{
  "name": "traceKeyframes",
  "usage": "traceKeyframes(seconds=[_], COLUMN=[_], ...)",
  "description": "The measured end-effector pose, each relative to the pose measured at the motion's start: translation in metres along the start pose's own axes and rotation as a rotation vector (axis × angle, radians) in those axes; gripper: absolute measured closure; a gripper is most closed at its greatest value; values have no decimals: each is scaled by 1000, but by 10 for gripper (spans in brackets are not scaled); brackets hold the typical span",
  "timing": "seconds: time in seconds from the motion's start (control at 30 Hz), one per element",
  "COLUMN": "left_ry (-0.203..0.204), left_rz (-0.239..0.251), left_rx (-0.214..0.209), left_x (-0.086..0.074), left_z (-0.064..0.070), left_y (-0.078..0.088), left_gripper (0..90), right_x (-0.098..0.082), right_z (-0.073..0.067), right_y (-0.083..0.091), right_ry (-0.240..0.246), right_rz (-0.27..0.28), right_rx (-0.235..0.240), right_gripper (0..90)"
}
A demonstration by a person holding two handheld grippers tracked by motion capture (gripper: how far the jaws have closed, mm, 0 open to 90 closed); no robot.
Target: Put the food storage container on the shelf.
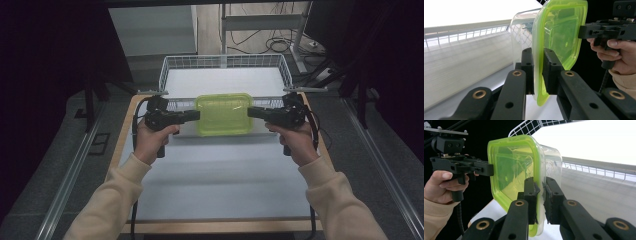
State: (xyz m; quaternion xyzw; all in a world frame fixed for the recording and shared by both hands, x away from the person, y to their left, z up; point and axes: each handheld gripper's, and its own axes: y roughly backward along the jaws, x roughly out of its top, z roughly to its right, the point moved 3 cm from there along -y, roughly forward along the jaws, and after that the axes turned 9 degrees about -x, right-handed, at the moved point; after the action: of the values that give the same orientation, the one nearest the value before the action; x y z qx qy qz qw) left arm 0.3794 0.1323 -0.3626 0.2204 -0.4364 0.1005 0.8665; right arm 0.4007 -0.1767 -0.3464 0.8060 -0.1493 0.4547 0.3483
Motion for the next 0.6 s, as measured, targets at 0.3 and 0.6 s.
traceKeyframes(seconds=[0.3,0.6], left_ry=[-18,-25], left_rz=[-11,-5], left_rx=[22,34], left_x=[16,29], left_z=[-3,-7], left_y=[-2,-4], left_gripper=[807,805], right_x=[11,23], right_z=[3,5], right_y=[-2,-5], right_ry=[-2,3], right_rz=[12,21], right_rx=[-9,-17], right_gripper=[815,815])
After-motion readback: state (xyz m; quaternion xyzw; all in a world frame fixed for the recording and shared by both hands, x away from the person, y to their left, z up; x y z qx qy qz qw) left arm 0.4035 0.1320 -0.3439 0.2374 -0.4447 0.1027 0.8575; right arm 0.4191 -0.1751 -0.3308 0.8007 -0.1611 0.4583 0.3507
